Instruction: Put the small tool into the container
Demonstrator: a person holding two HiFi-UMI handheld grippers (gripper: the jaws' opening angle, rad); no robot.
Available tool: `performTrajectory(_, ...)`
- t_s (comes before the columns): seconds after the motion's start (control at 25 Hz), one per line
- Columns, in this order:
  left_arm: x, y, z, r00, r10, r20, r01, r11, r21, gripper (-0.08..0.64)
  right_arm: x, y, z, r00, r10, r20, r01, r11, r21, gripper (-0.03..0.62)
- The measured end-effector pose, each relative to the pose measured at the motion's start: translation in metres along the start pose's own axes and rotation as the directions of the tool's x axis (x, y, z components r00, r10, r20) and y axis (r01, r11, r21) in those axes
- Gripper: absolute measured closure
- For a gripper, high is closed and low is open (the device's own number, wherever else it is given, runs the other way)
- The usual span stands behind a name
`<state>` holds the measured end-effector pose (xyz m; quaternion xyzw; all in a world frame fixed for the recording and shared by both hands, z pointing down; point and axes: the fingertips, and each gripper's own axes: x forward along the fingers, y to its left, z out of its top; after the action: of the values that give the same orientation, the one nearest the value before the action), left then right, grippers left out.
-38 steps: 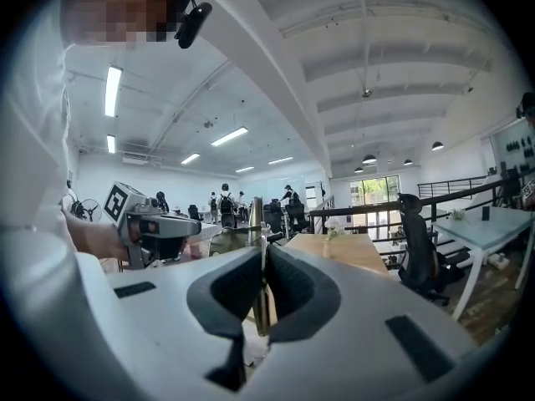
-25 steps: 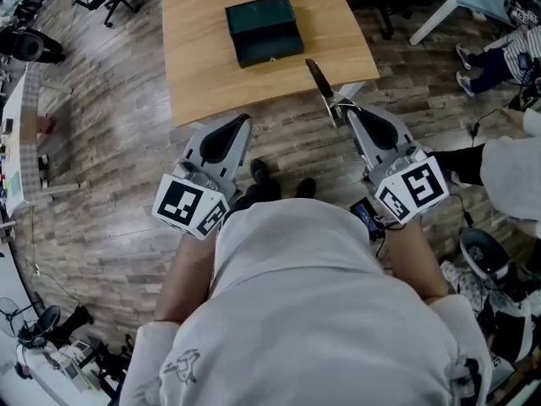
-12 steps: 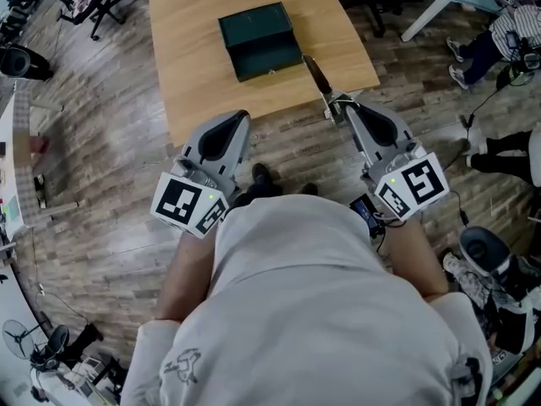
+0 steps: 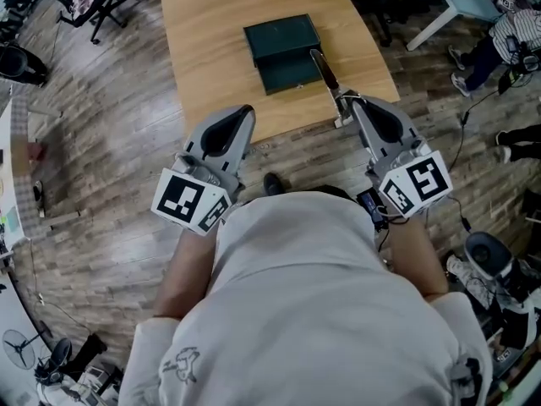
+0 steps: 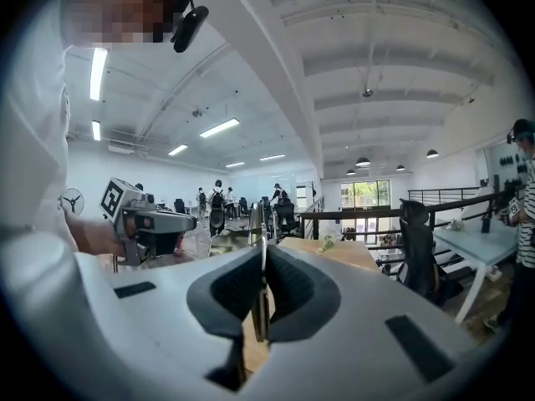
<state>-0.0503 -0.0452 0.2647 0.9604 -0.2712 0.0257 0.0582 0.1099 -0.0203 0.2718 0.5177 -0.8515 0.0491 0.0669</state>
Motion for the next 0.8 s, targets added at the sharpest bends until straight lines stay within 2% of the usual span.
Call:
performTrajectory(0.2,-0.006,0.027,0.002,1.000,0.003,0.005,-0.003,1.000,-0.008,0.555,0.025,0.006,0.005,1.000,-0.001,-0.009,0.001,1.000,-0.008,0.581)
performTrajectory(0.44,-0.005,0.036,0.000,1.000,0.004,-0.009,-0.004,1.000,-0.019,0.554,0.038,0.004,0.008,1.000,0.012,-0.020,-0.012,1.000,-0.012,0.581)
performTrajectory(0.8,0.011,0.058,0.000,0.999,0.039,-0.027,-0.040,0.998,-0.049,0.555,0.076,-0.014,-0.002,0.996,0.064,-0.057,-0.066,0.998,-0.017,0.581)
